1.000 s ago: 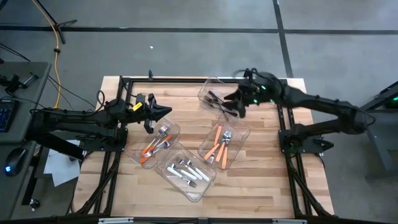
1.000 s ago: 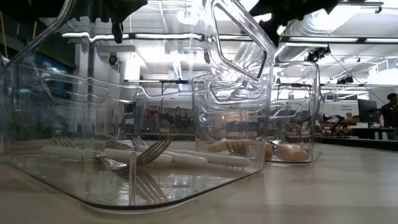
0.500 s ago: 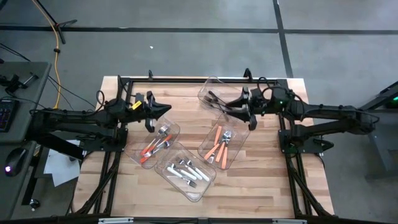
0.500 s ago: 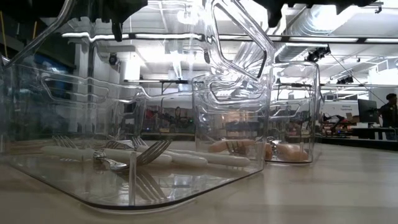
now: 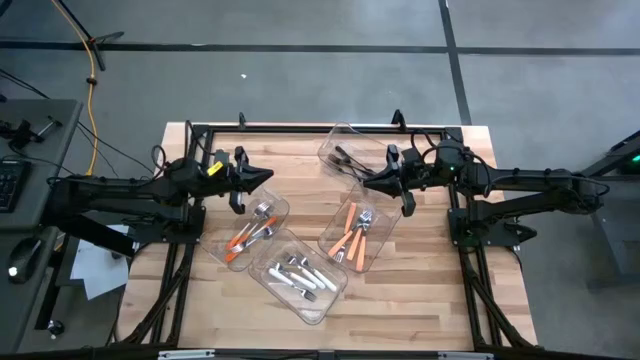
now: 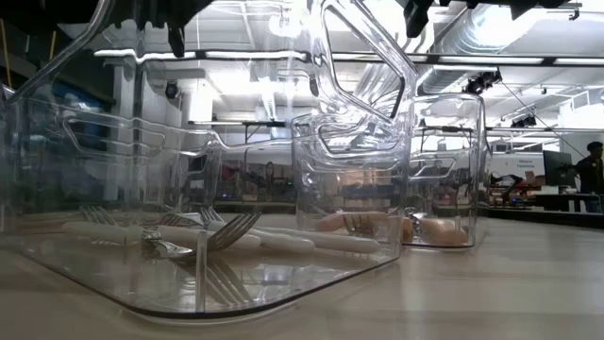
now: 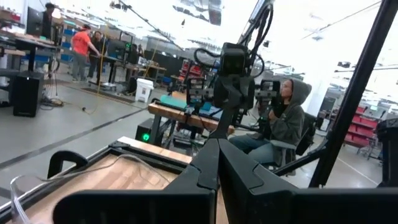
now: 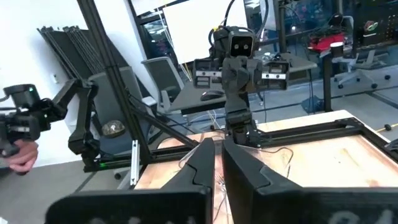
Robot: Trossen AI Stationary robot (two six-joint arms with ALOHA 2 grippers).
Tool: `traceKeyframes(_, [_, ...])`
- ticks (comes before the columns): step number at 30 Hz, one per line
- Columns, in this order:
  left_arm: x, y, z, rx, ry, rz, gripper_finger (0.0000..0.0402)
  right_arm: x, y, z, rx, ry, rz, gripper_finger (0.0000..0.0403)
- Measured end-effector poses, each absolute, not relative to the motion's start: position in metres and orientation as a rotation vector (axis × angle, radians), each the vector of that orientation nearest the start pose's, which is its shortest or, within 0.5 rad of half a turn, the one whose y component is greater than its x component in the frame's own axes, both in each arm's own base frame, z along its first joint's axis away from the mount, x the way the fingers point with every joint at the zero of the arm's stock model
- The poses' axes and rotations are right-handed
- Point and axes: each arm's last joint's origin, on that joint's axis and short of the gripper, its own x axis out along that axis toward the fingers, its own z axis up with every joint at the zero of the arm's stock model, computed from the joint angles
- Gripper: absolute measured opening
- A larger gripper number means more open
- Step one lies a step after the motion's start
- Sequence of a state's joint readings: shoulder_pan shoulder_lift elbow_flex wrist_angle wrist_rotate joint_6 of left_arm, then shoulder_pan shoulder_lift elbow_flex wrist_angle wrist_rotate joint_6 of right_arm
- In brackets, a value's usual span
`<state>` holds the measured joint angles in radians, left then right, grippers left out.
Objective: Sort silverware by color (type)
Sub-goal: Return to Home Position
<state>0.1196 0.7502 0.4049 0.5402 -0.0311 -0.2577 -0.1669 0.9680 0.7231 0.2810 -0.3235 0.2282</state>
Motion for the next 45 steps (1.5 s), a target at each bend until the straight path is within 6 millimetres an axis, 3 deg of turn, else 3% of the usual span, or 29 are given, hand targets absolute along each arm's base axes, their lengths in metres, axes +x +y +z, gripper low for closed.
traceKeyframes(8, [0.144, 0.018, 0.291, -0.186, -0.292, 0.121, 0.0000, 0.216, -0.026, 0.322, 0.247, 0.000, 0.198, 0.0004])
traceKeyframes(13, [0.125, 0.014, 0.290, -0.160, -0.246, 0.115, 0.0000, 0.216, -0.027, 0.320, 0.296, 0.027, 0.191, 0.0001])
traceKeyframes(16, [0.118, 0.011, 0.279, -0.155, -0.262, 0.098, 0.0000, 0.216, -0.028, 0.320, 0.313, 0.028, 0.174, 0.0000])
traceKeyframes(22, [0.107, 0.010, 0.235, -0.214, -0.401, 0.093, 0.0000, 0.215, -0.032, 0.320, 0.376, 0.030, 0.155, 0.0000])
traceKeyframes(27, [0.097, 0.010, 0.214, -0.231, -0.492, 0.117, 0.0000, 0.215, -0.033, 0.320, 0.395, 0.031, 0.152, 0.0000])
traceKeyframes(37, [0.088, 0.010, 0.212, -0.263, -0.506, 0.115, 0.0000, 0.211, -0.030, 0.319, 0.445, 0.073, 0.195, 0.0000])
traceKeyframes(45, [0.089, 0.010, 0.211, -0.262, -0.489, 0.118, 0.0001, 0.173, -0.021, 0.317, 0.374, 0.161, 0.203, 0.0000])
